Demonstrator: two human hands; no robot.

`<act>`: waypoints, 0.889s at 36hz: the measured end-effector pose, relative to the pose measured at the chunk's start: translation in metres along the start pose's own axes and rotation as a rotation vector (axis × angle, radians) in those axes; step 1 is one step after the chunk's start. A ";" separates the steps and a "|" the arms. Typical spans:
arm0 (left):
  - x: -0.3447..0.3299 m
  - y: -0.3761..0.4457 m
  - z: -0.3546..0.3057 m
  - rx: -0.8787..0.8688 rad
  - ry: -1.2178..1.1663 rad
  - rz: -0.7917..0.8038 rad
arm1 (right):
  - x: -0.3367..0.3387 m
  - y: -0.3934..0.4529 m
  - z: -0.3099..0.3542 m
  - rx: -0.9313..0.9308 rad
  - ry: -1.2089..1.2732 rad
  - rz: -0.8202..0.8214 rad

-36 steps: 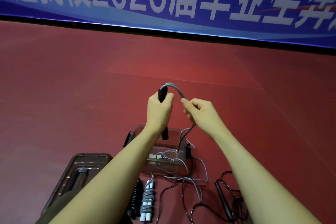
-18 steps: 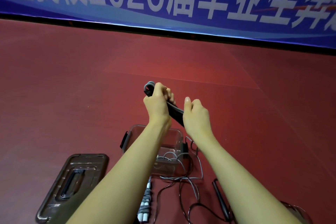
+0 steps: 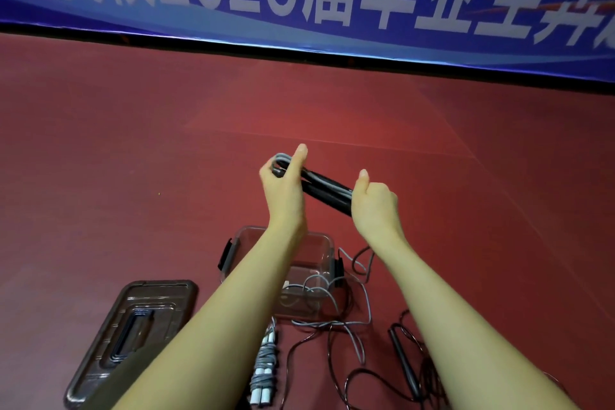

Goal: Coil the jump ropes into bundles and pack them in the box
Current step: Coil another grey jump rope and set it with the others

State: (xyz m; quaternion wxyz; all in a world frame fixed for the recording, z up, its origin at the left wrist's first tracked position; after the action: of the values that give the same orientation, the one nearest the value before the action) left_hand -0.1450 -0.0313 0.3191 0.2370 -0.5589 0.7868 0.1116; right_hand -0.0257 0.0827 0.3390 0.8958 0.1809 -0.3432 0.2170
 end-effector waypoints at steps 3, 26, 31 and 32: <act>0.009 -0.006 -0.033 -0.450 0.394 -0.057 | 0.007 0.002 -0.002 -0.006 -0.093 -0.013; -0.023 -0.043 -0.012 -1.264 1.785 0.624 | 0.007 -0.018 0.025 0.330 -0.311 0.075; -0.014 -0.030 -0.002 -1.049 1.989 0.616 | 0.002 -0.024 0.023 0.389 -0.310 0.097; -0.013 -0.030 -0.004 -1.044 2.003 0.608 | -0.001 -0.024 0.022 0.398 -0.305 0.130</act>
State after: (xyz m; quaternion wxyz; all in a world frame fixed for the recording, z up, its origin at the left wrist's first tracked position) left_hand -0.1146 -0.0329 0.3315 -0.7838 -0.2154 0.5822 -0.0171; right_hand -0.0252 0.0517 0.3495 0.7646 0.3619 -0.4356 0.3076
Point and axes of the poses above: each hand's wrist, its own y-axis towards the middle knuckle, its own x-axis out of the back of the hand, z = x × y, the point moved 8 cm from there along y, towards the middle knuckle
